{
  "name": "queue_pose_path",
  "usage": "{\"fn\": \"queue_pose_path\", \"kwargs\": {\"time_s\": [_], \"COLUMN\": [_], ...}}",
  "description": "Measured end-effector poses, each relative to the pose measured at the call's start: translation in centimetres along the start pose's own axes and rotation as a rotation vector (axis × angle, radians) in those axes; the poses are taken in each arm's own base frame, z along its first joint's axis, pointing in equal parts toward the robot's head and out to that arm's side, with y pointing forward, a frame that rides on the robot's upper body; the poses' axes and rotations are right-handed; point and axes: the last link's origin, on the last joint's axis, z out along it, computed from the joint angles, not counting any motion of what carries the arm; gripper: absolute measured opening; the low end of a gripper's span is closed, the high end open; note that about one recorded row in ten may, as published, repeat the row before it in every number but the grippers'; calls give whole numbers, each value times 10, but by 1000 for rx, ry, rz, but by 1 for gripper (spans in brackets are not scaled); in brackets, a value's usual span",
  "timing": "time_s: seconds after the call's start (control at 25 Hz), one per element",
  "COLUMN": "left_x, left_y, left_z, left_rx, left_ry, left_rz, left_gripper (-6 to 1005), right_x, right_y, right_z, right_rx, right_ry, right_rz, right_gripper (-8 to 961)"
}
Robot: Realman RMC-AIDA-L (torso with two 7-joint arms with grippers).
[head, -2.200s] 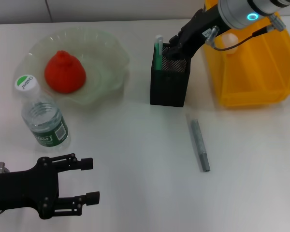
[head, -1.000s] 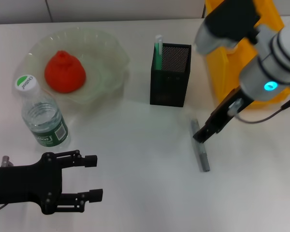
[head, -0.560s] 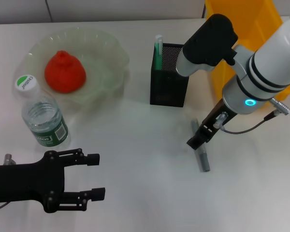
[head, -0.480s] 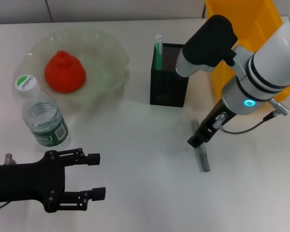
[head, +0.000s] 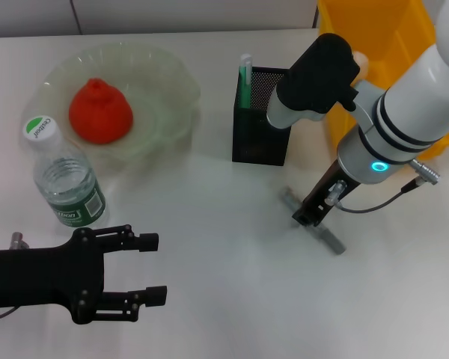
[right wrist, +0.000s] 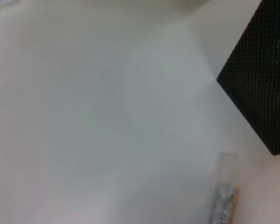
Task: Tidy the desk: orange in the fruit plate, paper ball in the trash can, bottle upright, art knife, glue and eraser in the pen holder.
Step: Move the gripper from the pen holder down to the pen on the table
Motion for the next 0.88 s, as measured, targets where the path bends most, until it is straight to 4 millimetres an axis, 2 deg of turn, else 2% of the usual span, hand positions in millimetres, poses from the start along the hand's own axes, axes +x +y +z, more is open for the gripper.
{"fn": "queue_pose_path", "kwargs": {"time_s": [0.32,0.56,0.6,0.64,0.68,0.84,0.88], "left_x": [0,-1,-2,-2,-2,-3,-3], "left_y": [0,1,1,1,1,2,2], "left_z": [0,-1,-1,-1,-1,-1,-1], "left_rx": [0,1,1,3,3,4,4], "left_ry": [-1,-1,-1,0,0,0,0], "left_rz": [-1,-4,-5,-7,-7,-8,-8], "left_gripper": [796,796,796,796,796,796,796], "right_x": [-3,-5,-7,-9,-9,-10,-10], "right_y": [2,5,5,4,4,-2,-2], "right_z": [-4,-14,-19,-32,-32,-58,-58], "right_rx": [-1,-3,-1,-3,-3,-66,-66], "right_ry": [1,-12,-29,-74,-74,-175,-175], "right_rz": [-17,-43,-45,-41,-41,-28,-28], "right_gripper": [151,123,118,113,109,52,54]}}
